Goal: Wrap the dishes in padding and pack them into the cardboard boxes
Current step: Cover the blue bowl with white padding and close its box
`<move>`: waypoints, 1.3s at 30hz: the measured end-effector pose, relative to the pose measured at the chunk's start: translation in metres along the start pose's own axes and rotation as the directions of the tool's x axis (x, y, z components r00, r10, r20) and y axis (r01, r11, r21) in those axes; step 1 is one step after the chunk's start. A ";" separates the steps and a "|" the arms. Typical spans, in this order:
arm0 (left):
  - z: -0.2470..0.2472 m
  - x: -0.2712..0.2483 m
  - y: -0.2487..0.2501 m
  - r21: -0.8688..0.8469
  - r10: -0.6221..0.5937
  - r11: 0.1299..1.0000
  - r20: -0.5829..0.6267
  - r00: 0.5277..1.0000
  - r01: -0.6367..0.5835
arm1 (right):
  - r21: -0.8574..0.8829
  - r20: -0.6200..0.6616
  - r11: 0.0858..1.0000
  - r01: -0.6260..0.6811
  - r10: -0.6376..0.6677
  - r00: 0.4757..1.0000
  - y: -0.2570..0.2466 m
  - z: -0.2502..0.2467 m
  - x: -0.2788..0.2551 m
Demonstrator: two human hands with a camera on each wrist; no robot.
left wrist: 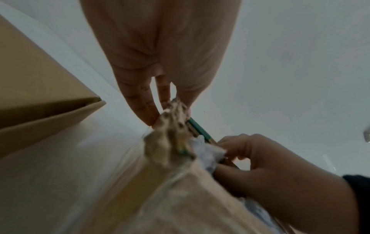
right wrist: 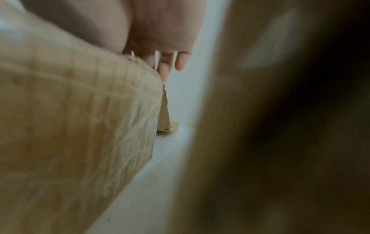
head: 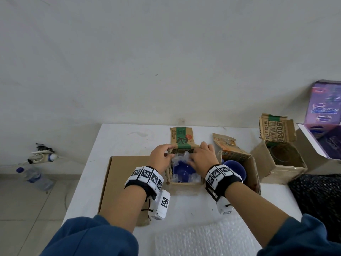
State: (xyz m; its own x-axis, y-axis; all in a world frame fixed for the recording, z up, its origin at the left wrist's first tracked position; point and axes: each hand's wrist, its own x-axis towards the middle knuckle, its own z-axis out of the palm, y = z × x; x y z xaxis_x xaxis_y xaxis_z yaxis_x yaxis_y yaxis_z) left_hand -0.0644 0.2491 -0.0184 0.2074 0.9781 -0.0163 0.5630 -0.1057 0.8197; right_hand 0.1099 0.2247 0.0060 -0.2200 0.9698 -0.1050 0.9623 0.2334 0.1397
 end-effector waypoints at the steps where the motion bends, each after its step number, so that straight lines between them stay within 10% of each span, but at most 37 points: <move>1: 0.001 0.000 0.000 0.001 0.000 1.000 -0.005 1.000 0.000 | 0.028 -0.039 1.000 0.004 -0.002 0.999 0.000 0.001 -0.001; 6: 0.002 0.001 -0.001 -0.008 0.002 1.000 -0.022 1.000 -0.003 | 0.133 -0.044 0.978 0.160 -0.155 0.987 -0.001 0.008 -0.004; 19: 0.005 -0.002 0.002 0.039 0.020 0.999 -0.075 0.997 -0.017 | 0.132 0.124 0.990 0.053 -0.069 0.990 -0.003 -0.003 0.000; 31: 0.003 -0.111 0.026 0.111 0.120 0.990 -0.368 0.922 -0.084 | 0.528 -0.206 0.827 0.191 -0.093 0.974 0.041 -0.019 -0.106; 39: 0.051 -0.206 0.014 0.200 -0.382 0.886 -0.198 0.903 0.419 | 0.540 0.043 0.840 0.041 -0.076 0.996 0.071 0.036 -0.200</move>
State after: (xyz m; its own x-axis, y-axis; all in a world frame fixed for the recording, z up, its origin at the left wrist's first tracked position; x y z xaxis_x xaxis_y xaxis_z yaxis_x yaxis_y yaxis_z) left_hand -0.0590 0.0370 -0.0330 -0.1863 0.9587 -0.2149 0.7459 0.2803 0.6042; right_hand 0.2276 0.0451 0.0014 -0.2859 0.9453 -0.1572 0.8861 0.1983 -0.4188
